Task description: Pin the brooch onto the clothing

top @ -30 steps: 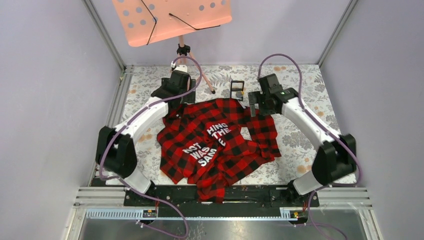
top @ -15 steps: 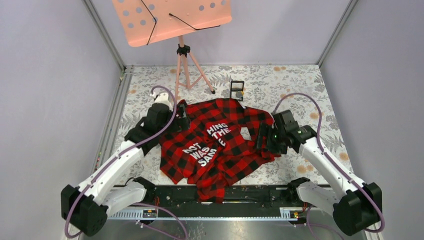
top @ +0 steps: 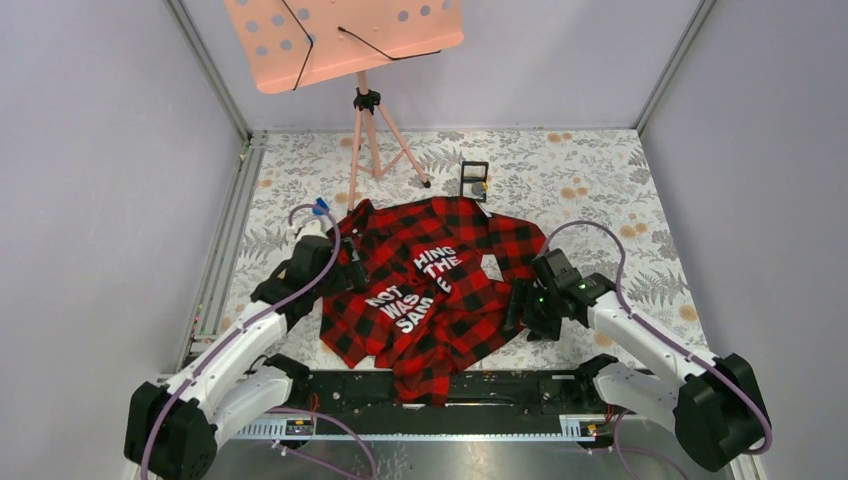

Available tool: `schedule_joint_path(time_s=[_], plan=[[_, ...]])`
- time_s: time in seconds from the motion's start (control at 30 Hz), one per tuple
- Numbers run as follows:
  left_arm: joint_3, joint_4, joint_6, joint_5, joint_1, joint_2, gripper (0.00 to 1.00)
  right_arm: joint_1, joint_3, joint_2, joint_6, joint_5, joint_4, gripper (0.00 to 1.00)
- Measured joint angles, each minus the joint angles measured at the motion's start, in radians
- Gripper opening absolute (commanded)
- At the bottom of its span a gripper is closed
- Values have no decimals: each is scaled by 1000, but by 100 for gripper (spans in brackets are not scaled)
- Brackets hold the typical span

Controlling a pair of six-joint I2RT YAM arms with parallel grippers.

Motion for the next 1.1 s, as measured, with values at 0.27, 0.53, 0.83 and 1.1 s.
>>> schedule_joint_path(time_s=[0.27,0.53,0.83,1.1], plan=[[-65,-24,-62,-23,84,-108,98,99,-27,87,75,35,111,70],[-145,-28,-97,8,114,-96,63,108,-27,145,89,73,212,43],[-193,31,-127,39,140,-42,13,108,58,161,17,280,98,0],[-193,8,-126,24,188,-144,11,-14,183,169,-95,457,-43,0]])
